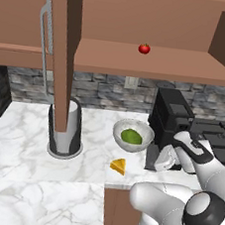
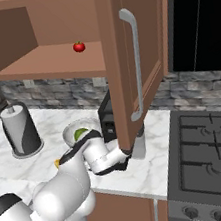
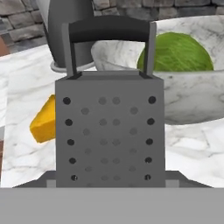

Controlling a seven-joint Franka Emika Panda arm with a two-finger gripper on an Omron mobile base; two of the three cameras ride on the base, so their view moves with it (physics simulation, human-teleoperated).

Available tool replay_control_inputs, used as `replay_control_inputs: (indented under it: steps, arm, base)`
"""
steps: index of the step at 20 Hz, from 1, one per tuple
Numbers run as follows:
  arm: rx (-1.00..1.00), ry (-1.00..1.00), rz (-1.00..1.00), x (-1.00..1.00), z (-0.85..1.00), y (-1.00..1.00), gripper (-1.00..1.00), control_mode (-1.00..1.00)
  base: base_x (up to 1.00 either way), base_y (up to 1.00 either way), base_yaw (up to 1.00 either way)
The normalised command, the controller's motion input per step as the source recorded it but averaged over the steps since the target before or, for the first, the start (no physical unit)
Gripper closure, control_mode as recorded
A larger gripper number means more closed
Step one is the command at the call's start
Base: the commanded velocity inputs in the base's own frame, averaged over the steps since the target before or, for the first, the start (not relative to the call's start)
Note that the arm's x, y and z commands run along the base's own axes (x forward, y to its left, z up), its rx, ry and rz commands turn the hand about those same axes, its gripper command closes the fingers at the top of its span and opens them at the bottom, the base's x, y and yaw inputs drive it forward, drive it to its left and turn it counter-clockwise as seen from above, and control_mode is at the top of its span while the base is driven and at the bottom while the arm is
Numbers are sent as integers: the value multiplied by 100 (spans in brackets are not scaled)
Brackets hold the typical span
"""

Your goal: Pick the cheese from the fridge and the cheese grater from the cabinet and place them next to the salad bowl.

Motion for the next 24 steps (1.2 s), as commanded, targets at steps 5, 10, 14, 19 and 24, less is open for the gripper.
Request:
replay_control_inputs:
  steps: [5, 10, 14, 19, 24]
  arm:
    - [0, 0, -2, -20, -30, 8, -100, -100]
    - [0, -3, -2, -24, -21, 6, -100, -100]
    - [0, -4, -3, -19, -5, 2, -100, -100]
    - [0, -1, -4, -15, 0, 0, -100, -100]
    - [0, 0, -9, -30, 17, -1, -100, -100]
  base:
    - [0, 0, 0]
    - [0, 0, 0]
    - [0, 0, 0]
    - [0, 0, 0]
    - [0, 0, 0]
